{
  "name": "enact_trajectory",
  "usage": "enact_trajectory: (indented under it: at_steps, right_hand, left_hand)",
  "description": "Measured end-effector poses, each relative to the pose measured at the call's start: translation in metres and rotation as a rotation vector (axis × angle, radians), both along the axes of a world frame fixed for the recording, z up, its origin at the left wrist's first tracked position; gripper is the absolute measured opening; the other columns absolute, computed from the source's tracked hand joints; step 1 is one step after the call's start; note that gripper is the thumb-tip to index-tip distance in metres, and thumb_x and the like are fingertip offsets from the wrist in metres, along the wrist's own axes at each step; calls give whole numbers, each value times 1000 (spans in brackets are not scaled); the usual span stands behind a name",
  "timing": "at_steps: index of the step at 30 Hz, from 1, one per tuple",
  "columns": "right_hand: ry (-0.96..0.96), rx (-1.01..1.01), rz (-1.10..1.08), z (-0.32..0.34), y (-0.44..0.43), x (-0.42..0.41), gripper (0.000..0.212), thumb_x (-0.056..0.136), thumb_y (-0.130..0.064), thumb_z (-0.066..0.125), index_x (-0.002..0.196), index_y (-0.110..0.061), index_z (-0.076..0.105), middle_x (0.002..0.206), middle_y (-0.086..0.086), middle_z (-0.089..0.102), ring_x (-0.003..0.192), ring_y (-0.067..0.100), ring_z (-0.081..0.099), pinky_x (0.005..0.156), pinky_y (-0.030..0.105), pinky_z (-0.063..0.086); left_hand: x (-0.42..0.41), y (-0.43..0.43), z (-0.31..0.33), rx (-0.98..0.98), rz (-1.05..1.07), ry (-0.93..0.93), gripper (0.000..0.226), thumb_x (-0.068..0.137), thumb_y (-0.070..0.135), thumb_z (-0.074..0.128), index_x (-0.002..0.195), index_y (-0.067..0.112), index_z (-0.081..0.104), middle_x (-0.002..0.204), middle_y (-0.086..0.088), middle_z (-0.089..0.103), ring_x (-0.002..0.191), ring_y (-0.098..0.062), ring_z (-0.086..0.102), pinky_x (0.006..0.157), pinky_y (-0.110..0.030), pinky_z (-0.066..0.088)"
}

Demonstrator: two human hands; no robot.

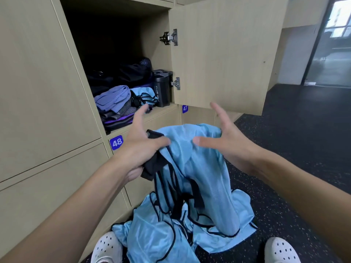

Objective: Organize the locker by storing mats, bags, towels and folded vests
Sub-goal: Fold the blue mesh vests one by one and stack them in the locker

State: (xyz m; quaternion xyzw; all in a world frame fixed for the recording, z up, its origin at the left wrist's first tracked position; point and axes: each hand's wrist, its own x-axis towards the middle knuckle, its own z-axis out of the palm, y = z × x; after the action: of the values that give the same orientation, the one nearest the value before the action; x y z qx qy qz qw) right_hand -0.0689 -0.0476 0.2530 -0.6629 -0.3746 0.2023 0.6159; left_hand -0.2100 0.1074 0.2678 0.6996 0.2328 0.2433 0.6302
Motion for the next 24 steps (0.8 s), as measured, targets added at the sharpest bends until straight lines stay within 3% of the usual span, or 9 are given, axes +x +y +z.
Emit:
enact_trajectory:
  at_steps: [3, 6, 9, 12, 15, 18, 20, 22, 24]
  right_hand:
    - [-3, -11, 4, -1, 0, -2, 101, 76, 0, 80, 144, -52, 27, 119, -5, 62, 98, 15, 70, 95, 48, 53]
    - [56, 97, -55, 1, 4, -3, 94, 77, 3, 78, 143, -47, 33, 131, 10, 54, 106, 23, 68, 97, 43, 53]
    - [135, 174, -48, 1, 4, -3, 81, 82, 7, 71, 141, -39, 39, 105, 20, 65, 88, 25, 71, 83, 38, 59]
    - [146, 178, -51, 5, 2, -4, 75, 83, 7, 69, 139, -34, 41, 79, 6, 72, 76, 16, 72, 70, 29, 58]
    - [202, 152, -72, 7, -1, -3, 64, 84, 0, 71, 135, -30, 47, 94, 12, 71, 89, 28, 72, 80, 43, 59]
    - [153, 84, -128, 7, -6, 2, 36, 88, -6, 70, 119, -22, 63, 109, 18, 67, 94, 31, 69, 85, 43, 58]
    - [111, 67, -145, 7, -6, 4, 18, 89, -6, 69, 103, -17, 70, 103, 16, 68, 87, 27, 66, 82, 40, 55]
    - [85, 56, -152, 6, -6, 6, 10, 90, -5, 67, 94, -12, 72, 92, 12, 69, 82, 23, 63, 78, 39, 53]
    - [58, 43, -161, 4, -5, 9, 9, 92, -5, 65, 93, -8, 73, 89, 11, 70, 81, 23, 62, 76, 38, 50]
  left_hand:
    - [0, 7, -1, -15, 154, -16, 71, 89, 6, 67, 134, 52, 37, 103, -27, 65, 74, -29, 64, 63, -44, 59]
    - [-1, 2, 3, -85, 57, 44, 56, 87, 15, 74, 131, 40, 50, 101, -20, 72, 70, -23, 69, 59, -34, 58]
    - [-6, -10, 6, -28, -158, 192, 75, 75, 9, 83, 130, 45, 47, 84, -8, 73, 61, -18, 69, 52, -28, 54]
    - [-5, -13, 3, 185, -129, 293, 82, 73, 0, 82, 127, 48, 44, 87, -9, 63, 60, -21, 62, 54, -31, 55]
    - [-5, -6, 2, 234, -32, 265, 72, 75, 0, 78, 123, 41, 44, 77, -8, 58, 50, -18, 53, 45, -26, 47]
    - [-7, 3, 4, 221, 26, 191, 62, 75, 4, 79, 113, 43, 50, 80, -14, 64, 56, -23, 59, 54, -35, 50]
    - [-7, 3, 5, 217, 53, 139, 48, 79, 3, 74, 105, 40, 58, 77, -14, 65, 57, -24, 60, 58, -39, 48]
    - [-5, 0, 6, 167, 76, 74, 32, 88, -1, 62, 101, 28, 64, 70, -12, 64, 45, -21, 57, 49, -31, 48]
    - [-3, -5, 8, 82, 76, 18, 27, 94, -1, 52, 97, 22, 66, 62, -8, 57, 37, -15, 48, 38, -22, 39]
